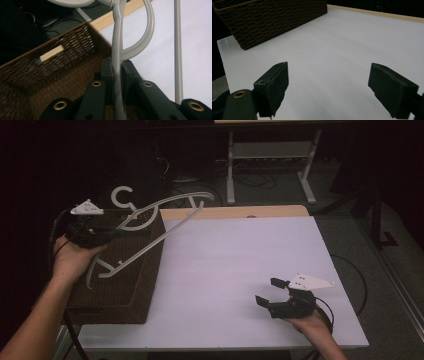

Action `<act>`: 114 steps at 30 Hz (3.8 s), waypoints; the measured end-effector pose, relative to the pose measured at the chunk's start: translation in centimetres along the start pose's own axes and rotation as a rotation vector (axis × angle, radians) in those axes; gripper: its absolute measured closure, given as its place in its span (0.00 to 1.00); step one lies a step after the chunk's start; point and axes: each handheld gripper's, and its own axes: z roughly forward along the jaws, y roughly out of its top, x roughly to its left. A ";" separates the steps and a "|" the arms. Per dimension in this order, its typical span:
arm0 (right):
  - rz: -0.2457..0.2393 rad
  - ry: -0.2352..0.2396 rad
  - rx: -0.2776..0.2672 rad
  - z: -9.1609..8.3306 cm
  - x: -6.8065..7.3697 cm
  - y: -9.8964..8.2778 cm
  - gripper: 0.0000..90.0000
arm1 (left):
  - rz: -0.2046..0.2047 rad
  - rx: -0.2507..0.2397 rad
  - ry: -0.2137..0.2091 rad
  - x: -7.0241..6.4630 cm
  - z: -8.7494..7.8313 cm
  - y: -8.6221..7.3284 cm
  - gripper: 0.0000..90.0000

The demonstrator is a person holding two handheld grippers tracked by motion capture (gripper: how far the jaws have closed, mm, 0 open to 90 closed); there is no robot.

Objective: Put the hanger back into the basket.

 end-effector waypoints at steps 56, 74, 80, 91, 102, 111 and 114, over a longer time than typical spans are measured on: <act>0.003 -0.014 0.026 0.5 0.0 -0.3 0.18 | -0.176 0.134 0.099 10.4 -1.1 -11.9 0.74; 0.007 -0.009 0.006 0.1 -0.3 0.5 0.16 | -0.195 -0.044 0.029 7.7 -2.1 -9.1 0.25; 0.013 -0.004 -0.020 -0.2 -0.5 1.5 0.15 | -0.185 -0.095 -0.013 6.1 -2.0 -7.9 0.19; -0.011 -0.017 -0.063 -0.9 -1.0 3.7 0.14 | -0.156 -0.213 -0.109 1.9 -1.4 -6.1 0.10; -0.013 -0.036 -0.109 -1.9 -1.5 6.0 0.06 | -0.121 -0.315 -0.210 -2.8 0.1 -4.8 0.02; -0.018 -0.039 -0.140 -2.1 -1.7 7.1 0.04 | -0.115 -0.377 -0.295 -6.0 1.6 -4.3 0.00; -0.021 -0.040 -0.146 -2.1 -1.8 7.5 0.04 | -0.113 -0.389 -0.314 -6.7 2.1 -4.4 0.00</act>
